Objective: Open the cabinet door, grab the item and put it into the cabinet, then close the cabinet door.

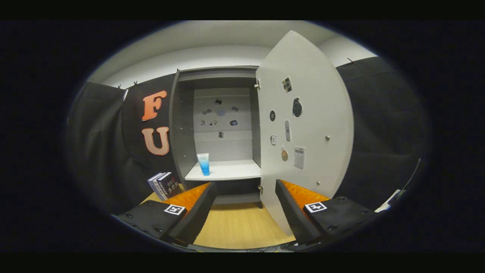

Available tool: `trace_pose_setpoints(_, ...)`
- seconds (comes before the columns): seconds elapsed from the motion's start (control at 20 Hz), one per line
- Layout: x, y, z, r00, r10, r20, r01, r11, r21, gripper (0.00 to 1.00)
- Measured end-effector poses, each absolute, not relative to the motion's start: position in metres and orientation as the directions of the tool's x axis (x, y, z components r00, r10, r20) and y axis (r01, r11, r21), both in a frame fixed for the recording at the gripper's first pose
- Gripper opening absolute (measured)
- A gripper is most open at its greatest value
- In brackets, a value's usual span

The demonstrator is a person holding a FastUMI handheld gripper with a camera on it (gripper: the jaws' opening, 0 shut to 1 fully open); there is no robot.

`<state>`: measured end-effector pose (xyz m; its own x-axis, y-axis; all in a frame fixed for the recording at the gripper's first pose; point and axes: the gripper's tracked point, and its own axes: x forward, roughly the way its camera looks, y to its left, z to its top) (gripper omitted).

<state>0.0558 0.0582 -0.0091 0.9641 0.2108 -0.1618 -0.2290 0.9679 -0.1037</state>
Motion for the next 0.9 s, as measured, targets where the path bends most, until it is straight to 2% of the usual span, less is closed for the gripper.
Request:
trace_pose_setpoints(0.45,0.038,-0.058,-0.004,0.988,0.072,-0.138,-0.083,0.993,-0.081,0.99)
trace_pose_setpoints(0.9,0.076,-0.156,-0.026,0.980,-0.155,-0.127,0.143,0.985,-0.095,0.98)
